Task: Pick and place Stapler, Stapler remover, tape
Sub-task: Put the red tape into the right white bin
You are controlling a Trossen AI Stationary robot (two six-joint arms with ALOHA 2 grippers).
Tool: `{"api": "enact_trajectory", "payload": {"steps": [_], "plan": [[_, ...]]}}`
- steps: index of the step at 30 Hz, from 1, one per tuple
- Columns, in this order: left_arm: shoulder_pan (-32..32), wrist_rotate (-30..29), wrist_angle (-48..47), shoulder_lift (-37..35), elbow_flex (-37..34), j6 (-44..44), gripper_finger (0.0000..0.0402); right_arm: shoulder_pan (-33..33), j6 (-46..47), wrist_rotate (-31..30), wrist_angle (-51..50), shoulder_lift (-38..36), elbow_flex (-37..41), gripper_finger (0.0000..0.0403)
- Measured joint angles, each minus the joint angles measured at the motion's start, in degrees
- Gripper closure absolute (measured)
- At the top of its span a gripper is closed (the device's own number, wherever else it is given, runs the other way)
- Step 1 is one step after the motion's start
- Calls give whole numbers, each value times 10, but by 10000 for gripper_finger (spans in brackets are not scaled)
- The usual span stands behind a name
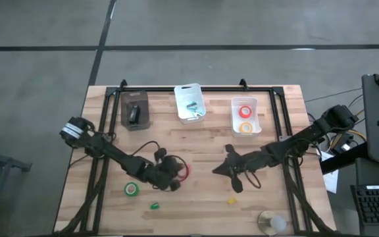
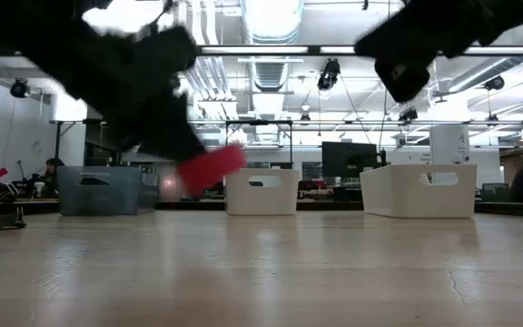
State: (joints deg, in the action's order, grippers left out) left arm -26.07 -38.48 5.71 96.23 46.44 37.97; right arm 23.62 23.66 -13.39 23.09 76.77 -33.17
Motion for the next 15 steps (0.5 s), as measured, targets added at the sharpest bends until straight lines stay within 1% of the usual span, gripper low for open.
{"api": "enact_trajectory", "payload": {"steps": [4,7,11,15], "plan": [[1,-101,-3,-6,25,-61,333,-1,24,-1,37,0,0,381],[2,-159,2,-7,57,-129,336,-1,27,-2,37,1,0,350],[2,-189,1,-7,98,-207,346,-4,28,-4,39,1,0,290],[2,-215,3,-8,128,-272,345,-4,29,-27,61,1,0,230]]}}
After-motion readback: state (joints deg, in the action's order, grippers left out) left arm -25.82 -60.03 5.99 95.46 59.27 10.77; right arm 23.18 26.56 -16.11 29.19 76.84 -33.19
